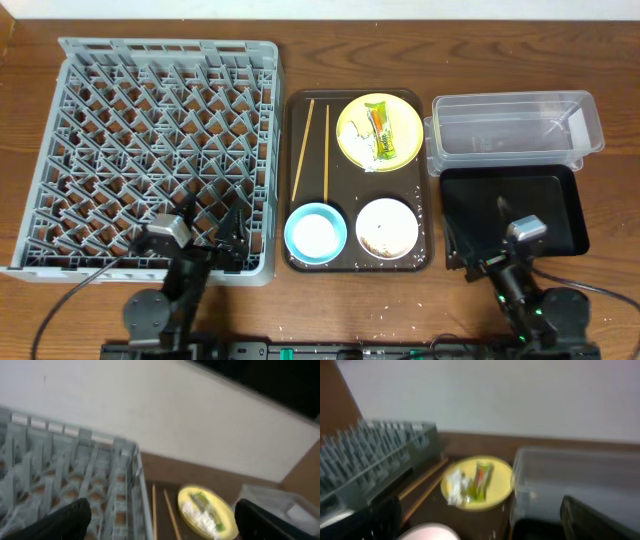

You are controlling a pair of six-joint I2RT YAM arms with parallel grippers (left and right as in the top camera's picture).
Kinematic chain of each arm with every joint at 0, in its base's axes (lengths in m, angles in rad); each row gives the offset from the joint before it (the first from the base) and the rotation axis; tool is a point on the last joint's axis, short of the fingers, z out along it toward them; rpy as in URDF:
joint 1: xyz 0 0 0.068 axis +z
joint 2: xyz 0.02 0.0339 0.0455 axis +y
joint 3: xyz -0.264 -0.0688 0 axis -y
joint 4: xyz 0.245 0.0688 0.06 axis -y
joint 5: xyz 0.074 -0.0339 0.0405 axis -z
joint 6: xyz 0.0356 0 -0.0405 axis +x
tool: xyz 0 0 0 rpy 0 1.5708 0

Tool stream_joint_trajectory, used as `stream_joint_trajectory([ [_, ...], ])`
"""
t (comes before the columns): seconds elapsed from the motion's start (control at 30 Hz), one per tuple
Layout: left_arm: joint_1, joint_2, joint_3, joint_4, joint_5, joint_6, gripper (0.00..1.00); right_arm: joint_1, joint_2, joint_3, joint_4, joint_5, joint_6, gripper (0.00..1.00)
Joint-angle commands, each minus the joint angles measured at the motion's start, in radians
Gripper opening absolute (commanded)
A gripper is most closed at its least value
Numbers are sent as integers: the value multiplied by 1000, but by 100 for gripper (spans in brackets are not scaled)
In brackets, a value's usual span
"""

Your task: Sort waste into correct bins and load items into the dishwasher

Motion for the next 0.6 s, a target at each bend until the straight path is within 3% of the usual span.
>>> stream_joint_trajectory([
  [0.0, 3, 190, 276, -179, 58, -12, 93, -5, 150, 240, -116, -47, 19, 99],
  [0.17, 2, 569, 671, -568, 132, -5, 93, -1, 535, 592, -388, -133, 18, 99],
  [0.2, 2, 668, 782, -677, 131, -5, 93, 5, 676, 713, -483, -133, -29, 99],
  [0.3, 2, 837, 941, -840, 132, -5, 93, 6, 940, 914, -558, -177, 1, 99],
  [0.4, 2, 872, 943, -872, 177, -6, 93, 21, 1060, 951, -470, -267, 3, 99],
  [0.53, 2, 888, 943, -883, 228, -5, 93, 182, 1320, 1076, -488, -44, 5, 99],
  [0.57, 2, 888, 943, -883, 228, 1, 98, 219, 1367, 1095, -487, 16, 5, 99],
])
